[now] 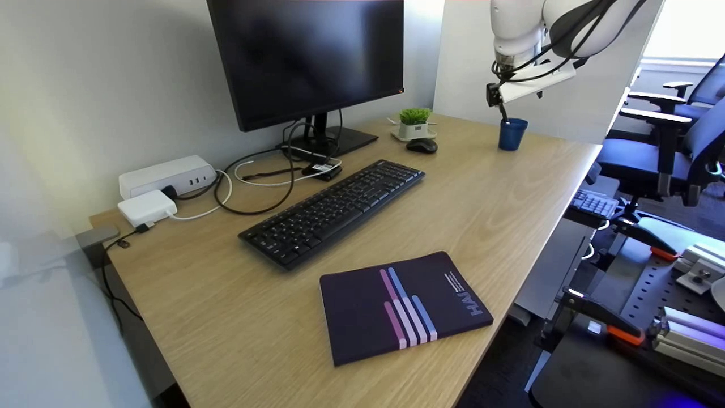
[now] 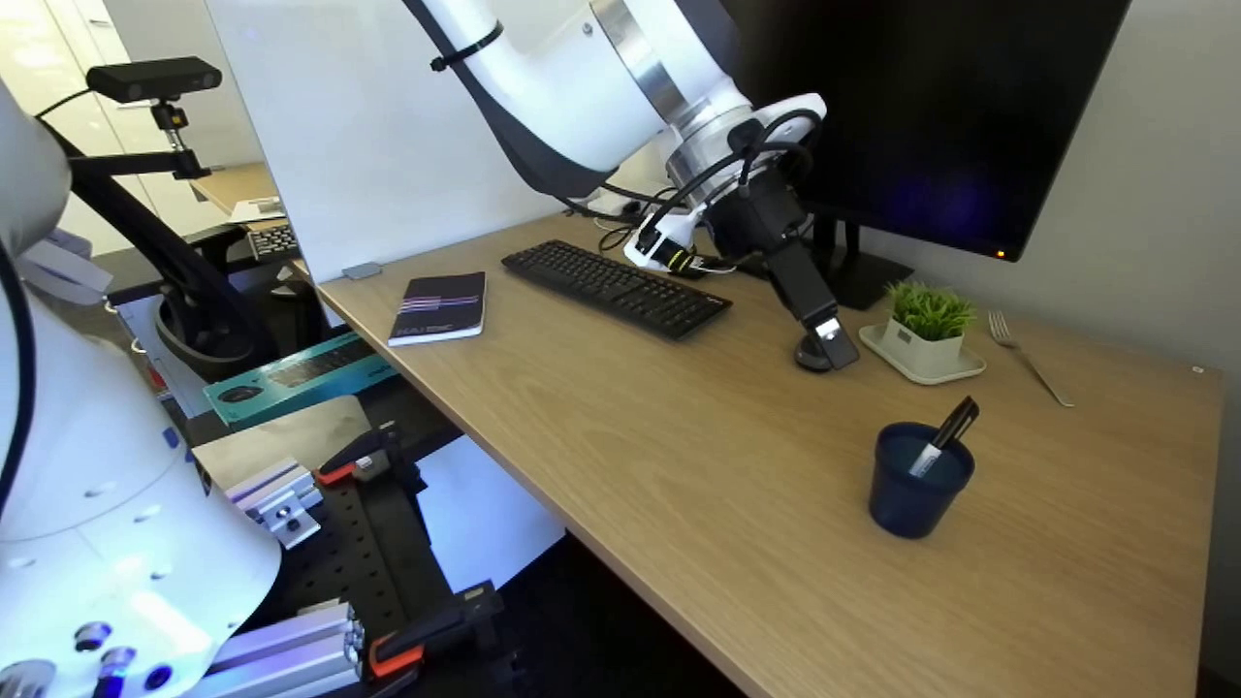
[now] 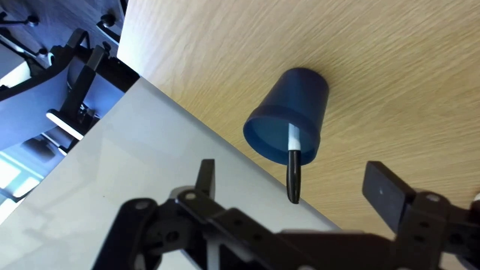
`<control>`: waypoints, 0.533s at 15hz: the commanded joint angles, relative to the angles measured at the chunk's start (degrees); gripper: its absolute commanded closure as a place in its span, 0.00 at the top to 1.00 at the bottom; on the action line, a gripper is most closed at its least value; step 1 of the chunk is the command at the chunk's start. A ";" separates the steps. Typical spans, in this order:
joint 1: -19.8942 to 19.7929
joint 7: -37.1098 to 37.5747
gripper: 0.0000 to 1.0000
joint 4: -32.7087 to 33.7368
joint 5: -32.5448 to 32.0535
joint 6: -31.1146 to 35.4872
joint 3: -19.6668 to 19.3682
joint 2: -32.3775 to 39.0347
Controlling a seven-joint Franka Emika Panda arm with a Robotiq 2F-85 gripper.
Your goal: Remove the marker from the cup and put it on the table
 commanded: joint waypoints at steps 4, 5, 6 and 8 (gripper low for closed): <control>1.78 7.17 1.00 2.71 -10.92 1.00 -2.08 4.04; 1.73 8.56 1.00 3.02 -12.64 0.86 -2.17 4.60; 1.57 9.59 1.00 3.32 -14.05 0.88 -2.25 5.17; 1.22 11.78 1.00 4.27 -16.45 0.64 -2.52 7.06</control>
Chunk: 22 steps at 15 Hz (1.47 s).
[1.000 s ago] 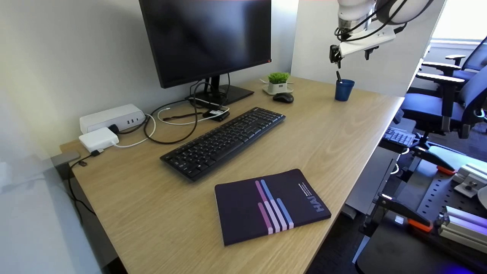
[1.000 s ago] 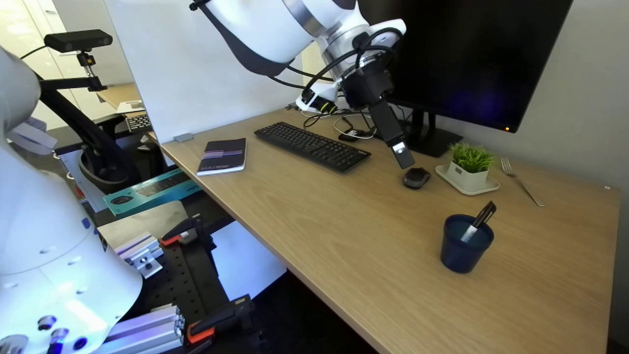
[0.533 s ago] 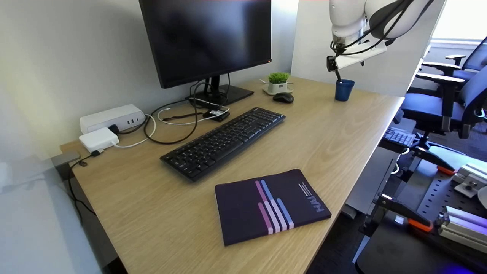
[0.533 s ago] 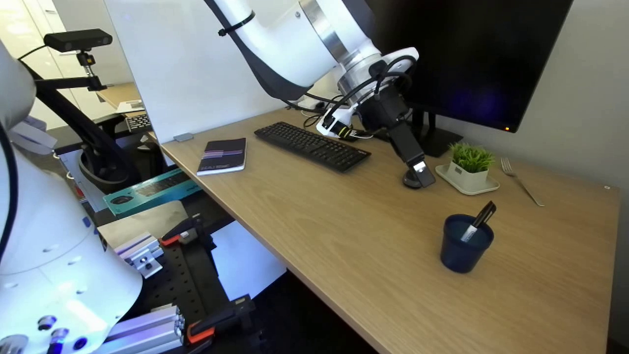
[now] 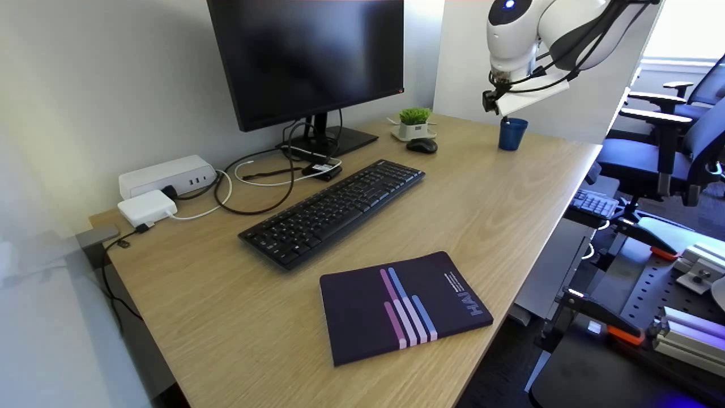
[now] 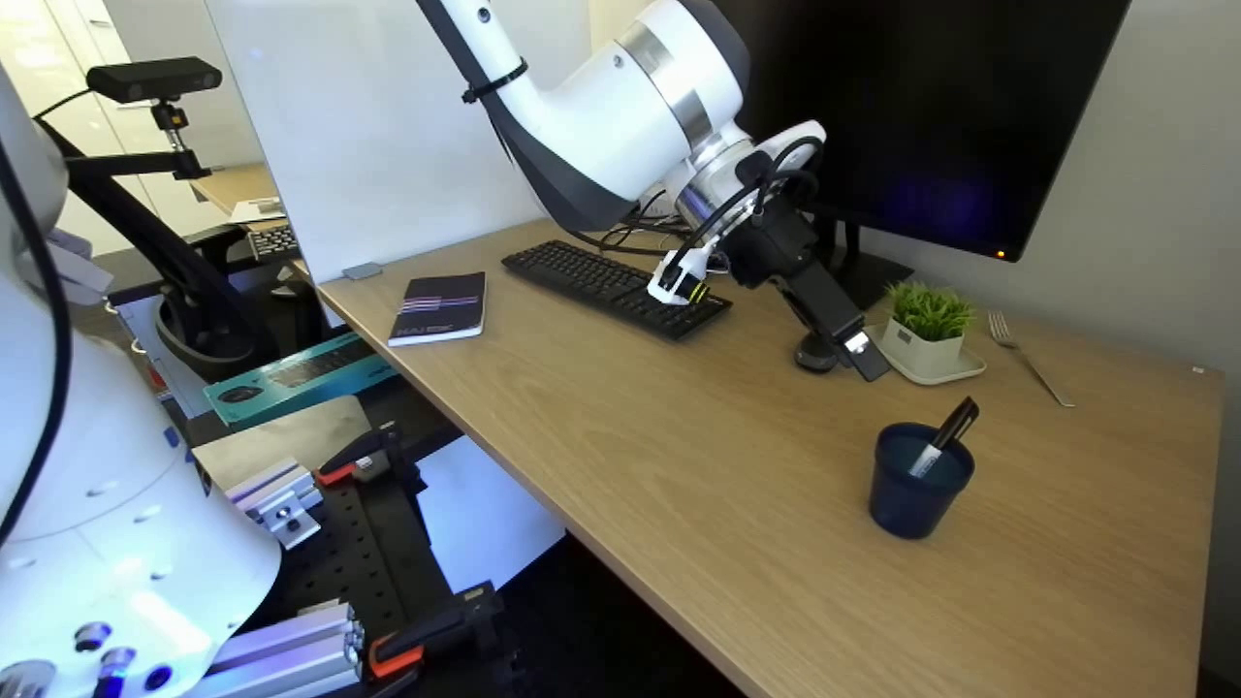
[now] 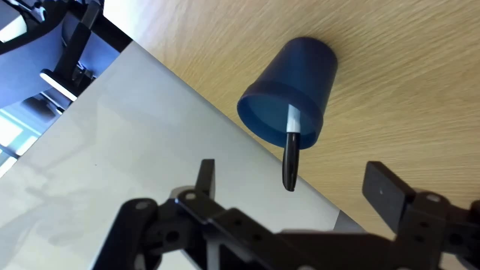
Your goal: Remove the marker from the cup and put it on the table
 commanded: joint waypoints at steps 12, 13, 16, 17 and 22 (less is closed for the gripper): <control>-0.55 6.16 1.00 6.62 -4.81 -0.66 -1.46 8.92; -0.54 6.16 1.00 6.62 -4.81 -0.67 -1.46 8.92; -0.54 6.16 1.00 6.62 -4.81 -0.70 -1.46 8.92; -0.54 6.16 1.00 6.62 -4.81 -0.70 -1.46 8.92; -0.54 6.16 1.00 6.62 -4.81 -0.73 -1.46 8.92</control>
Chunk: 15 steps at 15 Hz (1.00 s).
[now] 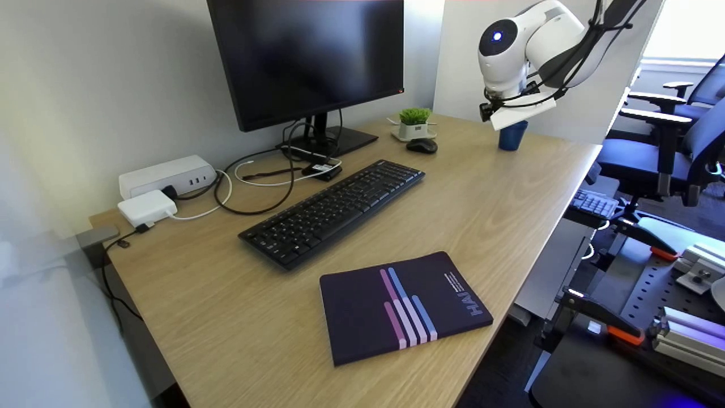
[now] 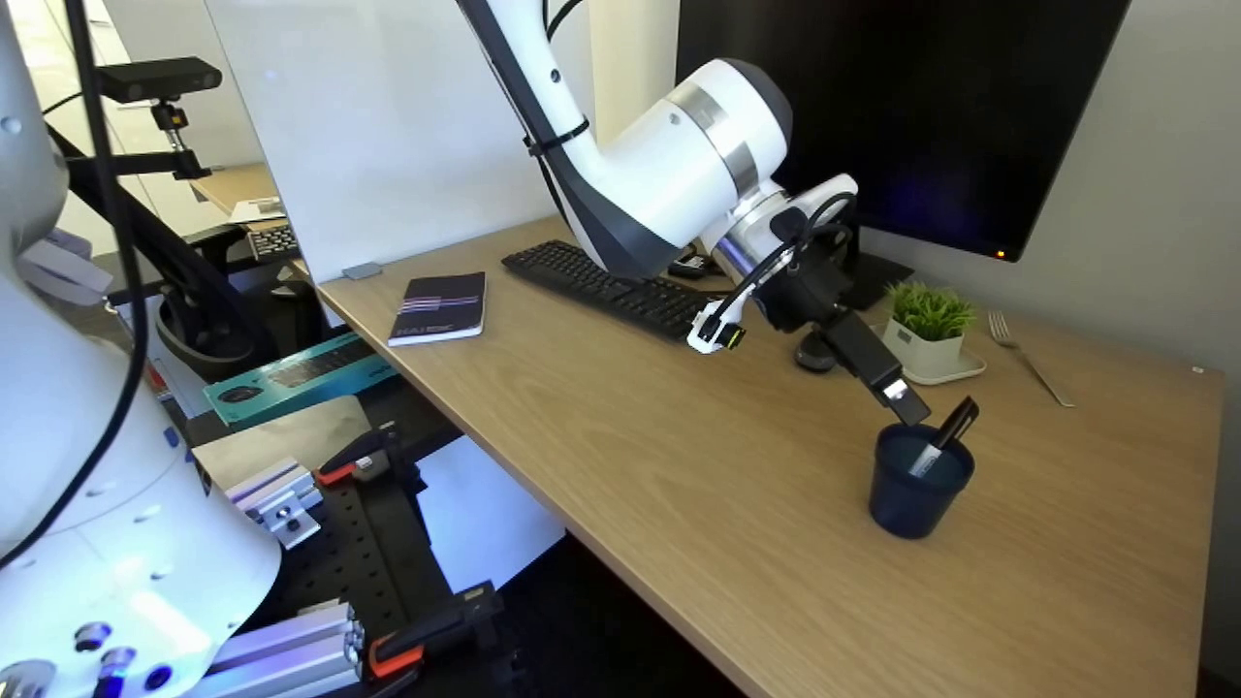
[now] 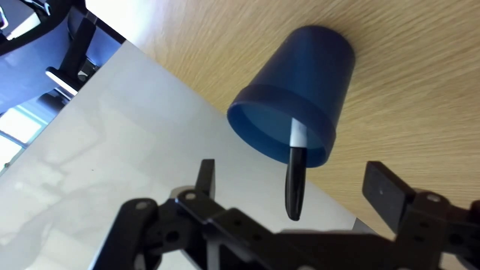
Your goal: Remove the marker from the cup and put it on the table
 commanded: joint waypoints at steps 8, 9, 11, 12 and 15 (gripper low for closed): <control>-0.33 -0.15 1.00 0.01 0.07 -0.18 0.39 -0.07; -0.33 -0.15 1.00 0.01 0.07 -0.18 0.39 -0.07; -0.41 -1.07 1.00 0.49 0.70 -0.11 0.51 0.31; -0.24 -0.62 1.00 0.71 0.53 -0.40 0.55 0.46; 0.30 0.64 1.00 1.22 -0.66 -0.89 0.71 1.14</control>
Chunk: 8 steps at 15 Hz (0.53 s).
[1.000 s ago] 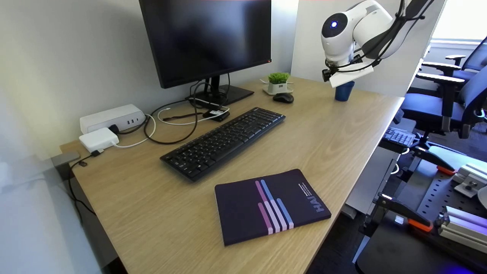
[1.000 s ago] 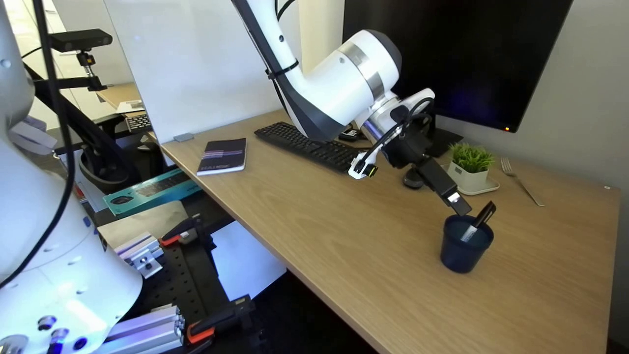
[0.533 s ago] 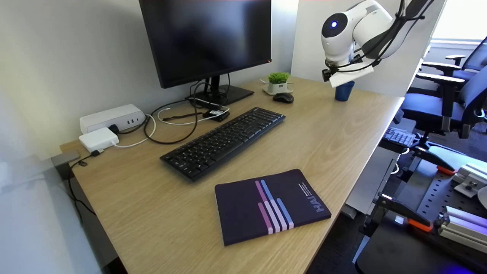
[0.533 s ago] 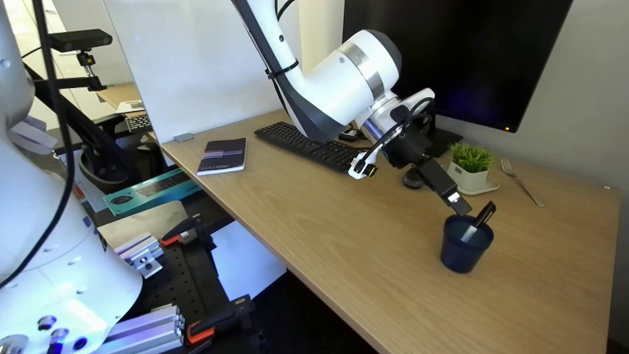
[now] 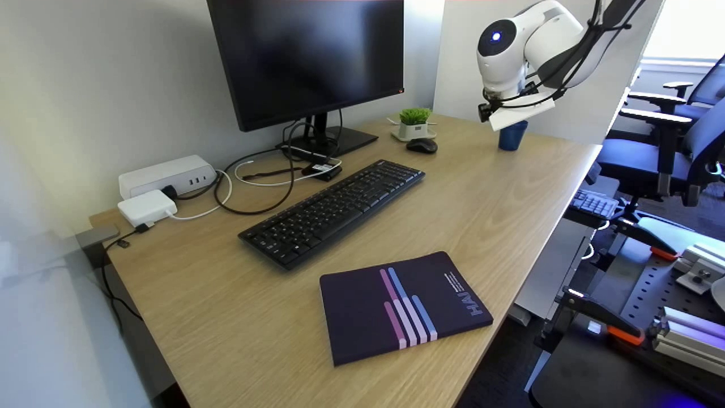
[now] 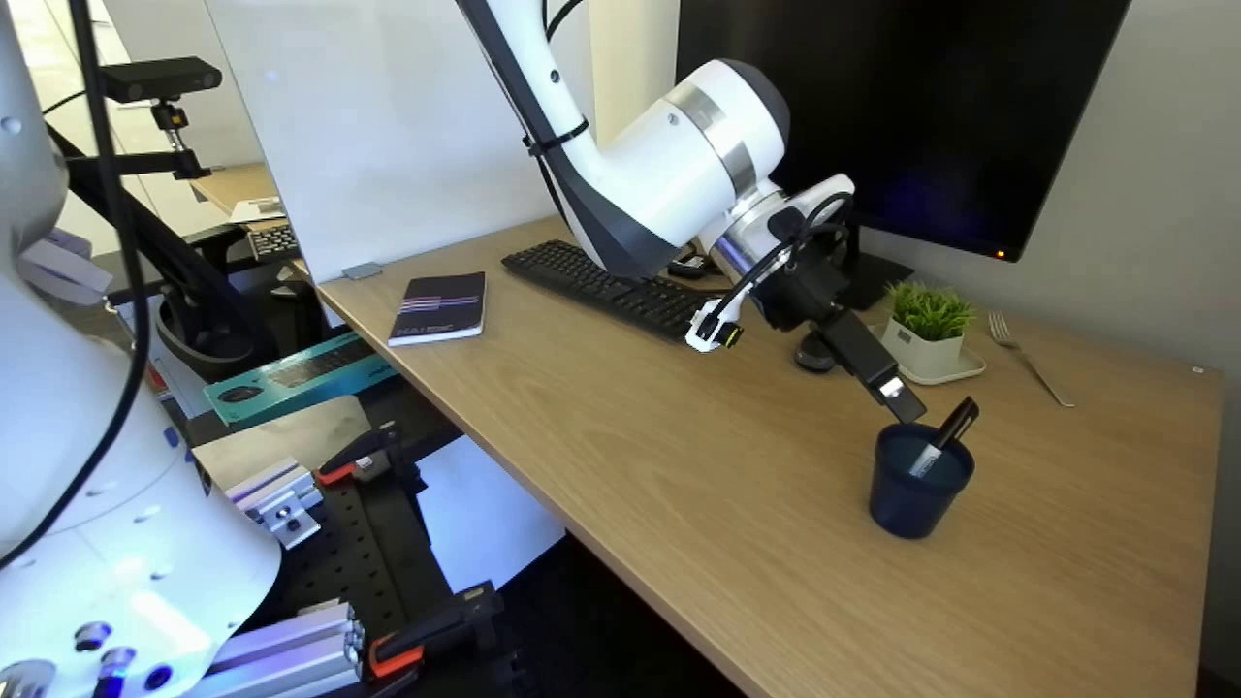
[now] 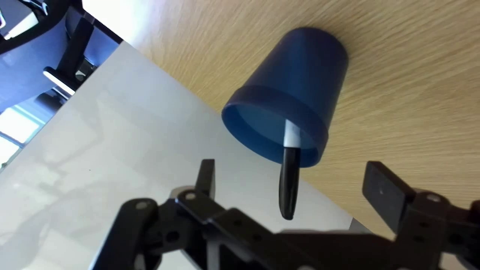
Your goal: Remove the marker from the cup and put it on the table
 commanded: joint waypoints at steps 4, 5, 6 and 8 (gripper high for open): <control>0.86 3.72 1.00 2.01 -3.80 -1.52 0.26 2.10; 0.85 5.09 1.00 2.34 -5.24 -1.56 0.16 2.42; 0.66 6.09 1.00 2.67 -6.53 -1.62 0.15 2.75; 0.23 7.97 1.00 3.58 -8.67 -2.23 0.17 3.56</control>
